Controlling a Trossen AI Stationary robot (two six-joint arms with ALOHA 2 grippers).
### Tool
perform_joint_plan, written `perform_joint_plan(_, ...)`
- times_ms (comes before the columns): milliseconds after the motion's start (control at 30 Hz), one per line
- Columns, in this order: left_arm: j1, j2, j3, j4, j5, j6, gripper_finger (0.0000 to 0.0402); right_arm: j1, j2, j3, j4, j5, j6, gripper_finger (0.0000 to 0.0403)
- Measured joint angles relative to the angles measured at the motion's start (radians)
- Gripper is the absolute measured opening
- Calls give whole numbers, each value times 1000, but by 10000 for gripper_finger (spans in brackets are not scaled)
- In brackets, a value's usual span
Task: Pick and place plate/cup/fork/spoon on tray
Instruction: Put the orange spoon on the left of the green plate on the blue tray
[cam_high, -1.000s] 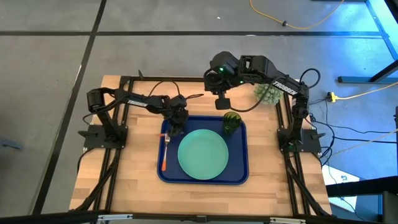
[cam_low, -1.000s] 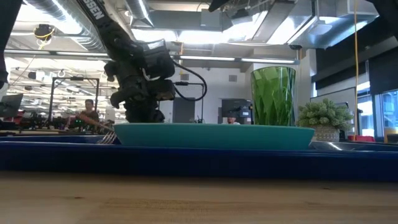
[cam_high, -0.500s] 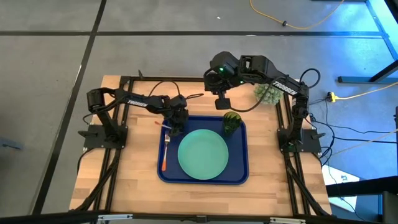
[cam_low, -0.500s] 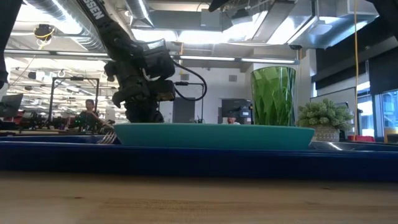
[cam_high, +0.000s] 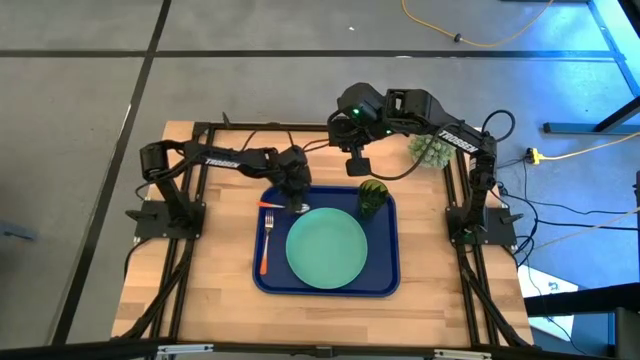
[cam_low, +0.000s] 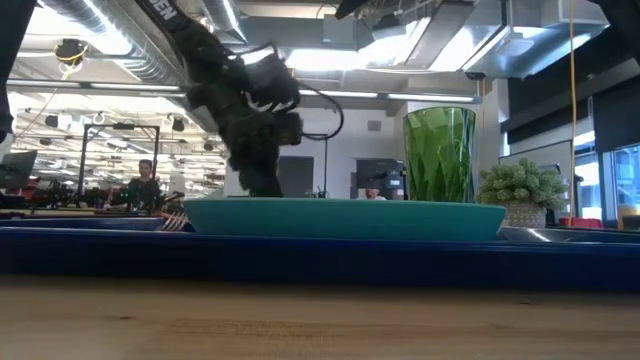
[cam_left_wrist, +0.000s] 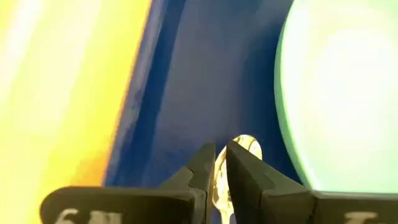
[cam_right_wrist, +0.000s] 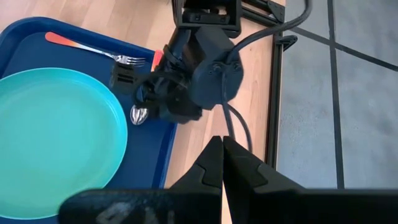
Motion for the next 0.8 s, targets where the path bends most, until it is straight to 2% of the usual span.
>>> perform_joint_plan(133,-3,0,53,-64,-38,-4,33,0,0,0,0,0,0,5)
perform_joint_plan(300,-2,0,103,-298,-64,14,34,0,0,0,0,0,-16,5)
perform_joint_plan(400,-2,0,104,-383,-86,34,42,0,0,0,1,0,-22,5)
perform_joint_plan(600,-8,0,73,-364,-76,45,64,-9,0,0,1,-1,-24,5)
perform_joint_plan(800,-34,0,70,-320,-76,155,65,-24,0,0,1,-1,-26,5)
